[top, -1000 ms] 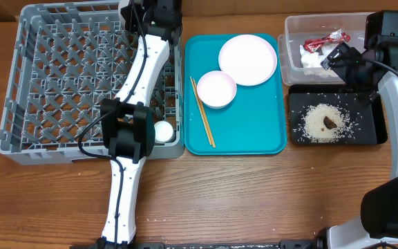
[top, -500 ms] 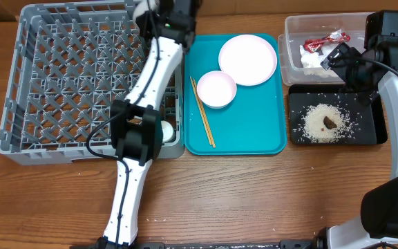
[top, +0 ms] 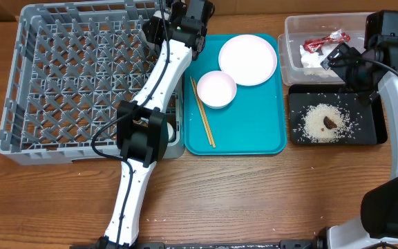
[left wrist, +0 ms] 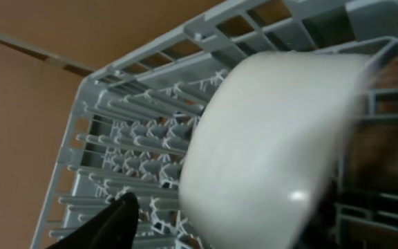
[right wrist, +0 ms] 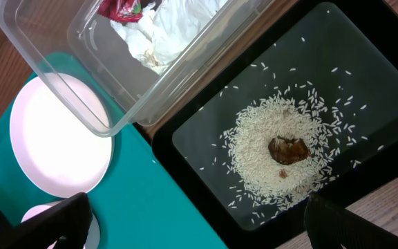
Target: Sort waste into correct bins and load items into the dishwasher
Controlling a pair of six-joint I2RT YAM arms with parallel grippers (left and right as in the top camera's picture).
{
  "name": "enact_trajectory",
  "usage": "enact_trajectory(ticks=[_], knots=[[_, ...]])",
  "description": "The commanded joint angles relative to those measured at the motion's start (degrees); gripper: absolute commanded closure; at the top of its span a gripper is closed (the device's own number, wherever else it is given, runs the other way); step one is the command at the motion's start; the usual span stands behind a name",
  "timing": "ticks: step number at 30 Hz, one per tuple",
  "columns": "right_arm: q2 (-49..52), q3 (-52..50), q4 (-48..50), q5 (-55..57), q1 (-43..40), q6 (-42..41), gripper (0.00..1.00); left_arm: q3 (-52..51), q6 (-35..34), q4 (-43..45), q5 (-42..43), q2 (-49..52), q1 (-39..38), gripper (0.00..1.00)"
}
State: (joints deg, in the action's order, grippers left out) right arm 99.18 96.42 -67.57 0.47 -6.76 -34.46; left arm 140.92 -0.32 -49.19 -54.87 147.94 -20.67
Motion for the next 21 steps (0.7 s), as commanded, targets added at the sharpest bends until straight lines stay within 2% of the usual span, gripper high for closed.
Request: enact_trajectory(ticks=[1, 7, 8, 12, 15, 21], knots=[[-0.2, 0.3, 0.2, 1.0, -0.1, 0.2, 0.00, 0.6, -1.0, -1.5, 5.3, -0.5, -1.9, 0.38], [-0.2, 0.3, 0.2, 1.0, -0.1, 0.2, 0.00, 3.7, -1.0, -5.0, 18.2, -3.8, -3.4, 0.30], [-0.2, 0.3, 0.2, 1.0, -0.1, 0.2, 0.00, 4.5, -1.0, -6.2, 21.4, -4.5, -3.5, 0.27], [-0.2, 0.3, 0.2, 1.0, -0.1, 0.2, 0.00, 5.5, -1.0, -10.8, 38.6, -8.0, -3.8, 0.27], [-0.2, 0.3, 0.2, 1.0, -0.1, 0.2, 0.00, 5.5, -0.9, -13.5, 47.2, -9.1, -3.6, 0.27], [-0.2, 0.3, 0.2, 1.0, -0.1, 0.2, 0.00, 5.5, 7.5, -19.3, 60.7, -6.5, -2.3, 0.27]])
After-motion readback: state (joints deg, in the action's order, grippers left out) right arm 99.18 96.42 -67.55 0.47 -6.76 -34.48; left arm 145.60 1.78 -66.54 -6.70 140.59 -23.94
